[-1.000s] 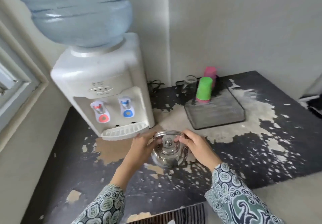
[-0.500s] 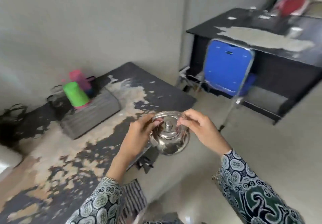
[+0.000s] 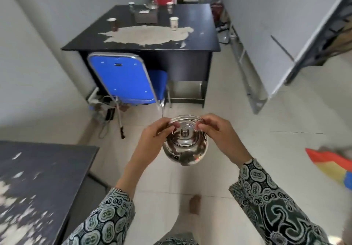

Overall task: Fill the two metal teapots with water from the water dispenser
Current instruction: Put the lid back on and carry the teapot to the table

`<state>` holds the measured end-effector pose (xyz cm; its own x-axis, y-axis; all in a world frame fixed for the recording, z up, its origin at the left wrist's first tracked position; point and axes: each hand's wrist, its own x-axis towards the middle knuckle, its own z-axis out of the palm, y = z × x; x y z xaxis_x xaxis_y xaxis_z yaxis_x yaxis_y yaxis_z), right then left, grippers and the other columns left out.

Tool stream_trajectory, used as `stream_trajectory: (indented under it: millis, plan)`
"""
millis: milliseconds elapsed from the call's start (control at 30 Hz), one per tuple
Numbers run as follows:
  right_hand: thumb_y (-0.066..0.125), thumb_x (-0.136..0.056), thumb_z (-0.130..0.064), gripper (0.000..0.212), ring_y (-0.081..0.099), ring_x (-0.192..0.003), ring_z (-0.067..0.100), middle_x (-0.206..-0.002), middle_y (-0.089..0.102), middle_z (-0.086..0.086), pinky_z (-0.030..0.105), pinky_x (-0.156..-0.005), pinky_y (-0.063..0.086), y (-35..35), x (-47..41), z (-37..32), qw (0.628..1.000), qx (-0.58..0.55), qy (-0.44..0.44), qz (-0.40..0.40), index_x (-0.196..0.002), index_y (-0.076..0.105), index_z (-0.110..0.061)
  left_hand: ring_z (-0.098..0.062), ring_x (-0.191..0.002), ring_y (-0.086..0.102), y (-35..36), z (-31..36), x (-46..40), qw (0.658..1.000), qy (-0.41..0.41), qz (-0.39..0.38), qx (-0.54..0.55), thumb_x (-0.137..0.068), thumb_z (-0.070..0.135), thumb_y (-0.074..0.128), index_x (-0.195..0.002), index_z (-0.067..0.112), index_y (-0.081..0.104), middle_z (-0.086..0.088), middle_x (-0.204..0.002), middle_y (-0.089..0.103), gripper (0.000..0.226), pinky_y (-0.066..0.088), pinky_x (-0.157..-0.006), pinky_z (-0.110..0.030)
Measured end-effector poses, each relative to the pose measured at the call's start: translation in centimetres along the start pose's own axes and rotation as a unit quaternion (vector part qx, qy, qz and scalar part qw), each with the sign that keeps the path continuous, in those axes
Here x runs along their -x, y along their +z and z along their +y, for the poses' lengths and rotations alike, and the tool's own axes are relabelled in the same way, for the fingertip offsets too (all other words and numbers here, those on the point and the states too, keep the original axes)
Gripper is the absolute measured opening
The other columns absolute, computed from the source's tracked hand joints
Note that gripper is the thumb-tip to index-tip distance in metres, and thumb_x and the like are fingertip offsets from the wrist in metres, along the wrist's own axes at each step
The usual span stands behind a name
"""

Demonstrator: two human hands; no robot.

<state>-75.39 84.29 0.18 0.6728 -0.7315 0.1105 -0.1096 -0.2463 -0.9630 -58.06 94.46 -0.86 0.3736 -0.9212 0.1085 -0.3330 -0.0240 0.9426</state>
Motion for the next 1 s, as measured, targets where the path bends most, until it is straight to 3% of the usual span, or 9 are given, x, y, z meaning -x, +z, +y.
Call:
stream_trajectory:
  millis: [133,233,367,467,633,800,900,1000]
  plan:
    - [0.057,-0.086,-0.014,0.01,0.06,-0.081,0.004,-0.083,0.064,-0.006,0.01,-0.075,0.045,-6.4,-5.2,1.8,0.998,0.004,0.022,0.054,-0.086,0.064,-0.02,0.001,-0.073,0.061,4.4,0.6,-8.9,0.999,-0.015,-0.048,0.015,-0.09,0.015,0.056,-0.083,0.039,0.066,0.02,-0.077,0.068,0.027,0.053,-0.068,-0.031]
    - [0.056,-0.086,-0.013,0.013,0.059,-0.079,0.004,-0.082,0.064,-0.005,0.011,-0.074,0.045,-10.8,-9.4,2.9,0.996,-0.001,0.04,0.083,-0.083,0.063,-0.023,0.001,-0.072,0.062,7.5,1.5,-15.3,0.997,-0.005,-0.075,0.014,-0.092,0.019,0.054,-0.087,0.034,0.063,0.016,-0.079,0.068,0.019,0.05,-0.06,-0.019]
    - [0.056,-0.086,-0.012,0.009,0.059,-0.077,0.004,-0.082,0.064,-0.002,0.015,-0.074,0.047,-15.3,-13.8,4.1,0.991,-0.007,0.061,0.121,-0.084,0.063,-0.018,-0.003,-0.083,0.063,10.6,2.6,-22.1,0.995,-0.024,-0.091,0.034,-0.093,0.017,0.052,-0.091,0.031,0.062,0.002,-0.093,0.069,0.017,0.051,-0.07,-0.019]
    - [0.056,-0.086,-0.013,0.007,0.059,-0.077,0.007,-0.083,0.064,0.002,0.019,-0.074,0.047,-18.5,-16.9,5.3,0.986,-0.028,0.072,0.147,-0.086,0.063,-0.012,0.007,-0.074,0.062,13.1,3.6,-26.9,0.993,-0.025,-0.095,0.07,-0.092,0.014,0.053,-0.091,0.03,0.063,0.005,-0.087,0.069,0.019,0.047,-0.065,-0.007]
    - [0.057,-0.086,-0.011,0.007,0.056,-0.077,0.011,-0.085,0.062,0.007,0.024,-0.073,0.045,-25.7,-23.7,8.3,0.983,-0.052,0.075,0.161,-0.085,0.064,-0.009,0.006,-0.071,0.063,18.4,4.5,-35.9,0.984,-0.051,-0.098,0.139,-0.091,0.012,0.054,-0.094,0.024,0.066,0.011,-0.08,0.069,0.017,0.045,-0.059,-0.006]
    - [0.057,-0.086,-0.01,0.014,0.061,-0.086,0.014,-0.092,0.067,0.011,0.019,-0.071,0.047,-33.1,-31.1,10.8,0.991,-0.048,0.068,0.106,-0.082,0.062,-0.021,0.002,-0.075,0.064,22.7,4.4,-44.3,0.985,-0.062,-0.068,0.143,-0.091,0.013,0.053,-0.099,0.021,0.066,0.008,-0.086,0.07,0.017,0.047,-0.06,-0.008]
    - [0.057,-0.085,-0.007,0.014,0.06,-0.085,0.014,-0.096,0.065,0.017,0.017,-0.069,0.049,-37.6,-36.2,11.5,0.996,-0.03,0.067,0.047,-0.085,0.061,-0.02,-0.003,-0.081,0.064,25.3,4.5,-49.4,0.985,-0.082,-0.035,0.148,-0.091,0.013,0.054,-0.101,0.019,0.066,0.007,-0.088,0.07,0.017,0.048,-0.065,-0.012]
    - [0.06,-0.084,-0.005,0.011,0.058,-0.075,0.007,-0.085,0.063,0.002,0.017,-0.071,0.049,-41.4,-41.0,12.4,0.996,-0.031,0.079,-0.004,-0.088,0.06,-0.015,-0.01,-0.086,0.062,27.4,4.6,-54.1,0.985,-0.092,-0.001,0.149,-0.092,0.011,0.053,-0.1,0.017,0.066,0.002,-0.092,0.069,0.016,0.047,-0.074,-0.018]
